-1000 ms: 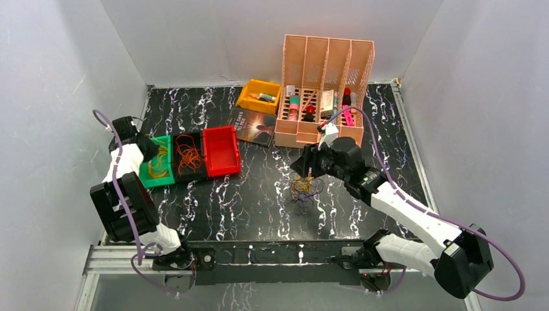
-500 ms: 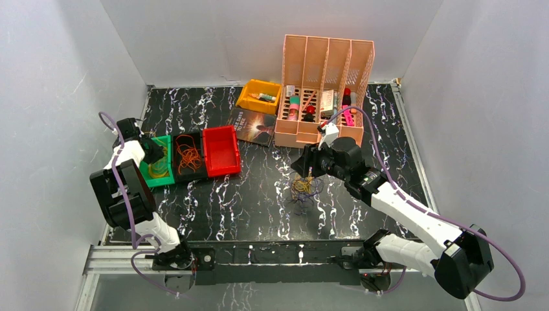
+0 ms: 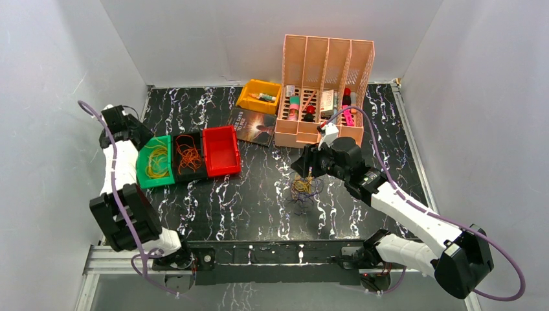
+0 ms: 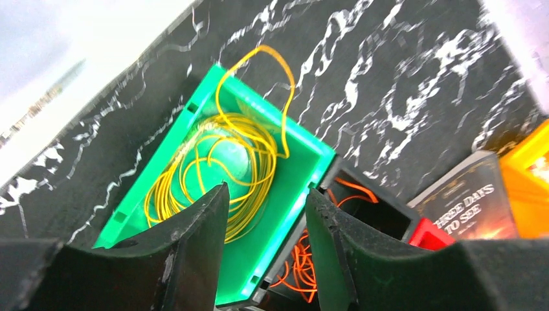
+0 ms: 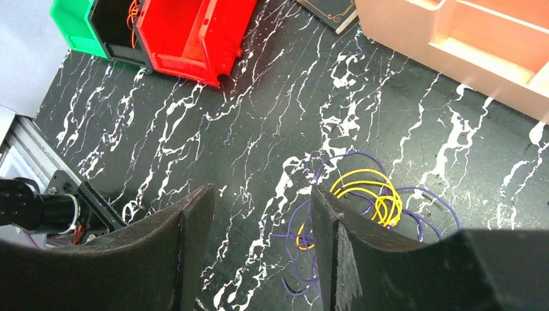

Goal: Untangle the cables

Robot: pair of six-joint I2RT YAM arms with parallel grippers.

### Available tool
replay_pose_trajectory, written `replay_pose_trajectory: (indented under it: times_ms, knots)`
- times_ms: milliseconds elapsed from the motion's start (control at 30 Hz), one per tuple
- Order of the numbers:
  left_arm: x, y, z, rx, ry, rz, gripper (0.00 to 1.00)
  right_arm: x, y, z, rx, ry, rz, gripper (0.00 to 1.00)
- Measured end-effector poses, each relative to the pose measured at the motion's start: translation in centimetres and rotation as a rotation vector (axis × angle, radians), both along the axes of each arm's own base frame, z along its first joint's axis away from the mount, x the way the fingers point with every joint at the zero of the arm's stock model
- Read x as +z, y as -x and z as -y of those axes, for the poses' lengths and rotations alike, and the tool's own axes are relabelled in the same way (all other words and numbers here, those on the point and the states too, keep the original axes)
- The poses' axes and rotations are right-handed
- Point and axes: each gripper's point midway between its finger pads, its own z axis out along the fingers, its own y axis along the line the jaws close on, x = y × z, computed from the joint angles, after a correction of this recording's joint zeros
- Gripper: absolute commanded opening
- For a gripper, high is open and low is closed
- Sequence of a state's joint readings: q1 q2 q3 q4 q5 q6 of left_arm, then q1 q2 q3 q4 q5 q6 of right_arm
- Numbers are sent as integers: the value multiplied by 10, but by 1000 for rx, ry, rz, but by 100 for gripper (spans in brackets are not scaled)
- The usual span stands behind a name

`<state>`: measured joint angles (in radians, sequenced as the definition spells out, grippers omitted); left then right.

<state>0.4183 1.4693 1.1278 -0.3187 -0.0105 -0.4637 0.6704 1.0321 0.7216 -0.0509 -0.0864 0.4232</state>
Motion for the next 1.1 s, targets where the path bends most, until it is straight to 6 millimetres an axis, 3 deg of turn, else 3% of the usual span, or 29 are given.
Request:
replay_pose_trajectory:
  times_ms: [67,200,300,533,667,900,1100]
  knots:
    - [25,-2,-4,8,-42,55,47,0,0,0,2,0,-1,65]
    - [47,-7,-10,10,-86,105,45,-1,0,0,3,1,-3,65]
    - [40,-10,-12,-2,-87,91,45,-1,1,-1,6,0,-4,65]
    - [-1,-27,-16,-53,-49,-6,48,-2,1,0,8,5,-2,65]
    - [-3,-49,-22,-71,-38,0,48,-2,1,0,9,8,-1,65]
    - [-1,-67,-23,-65,1,26,45,-2,1,0,10,10,0,65]
    - [-21,-79,-25,-10,81,-6,43,-3,0,1,6,17,4,65]
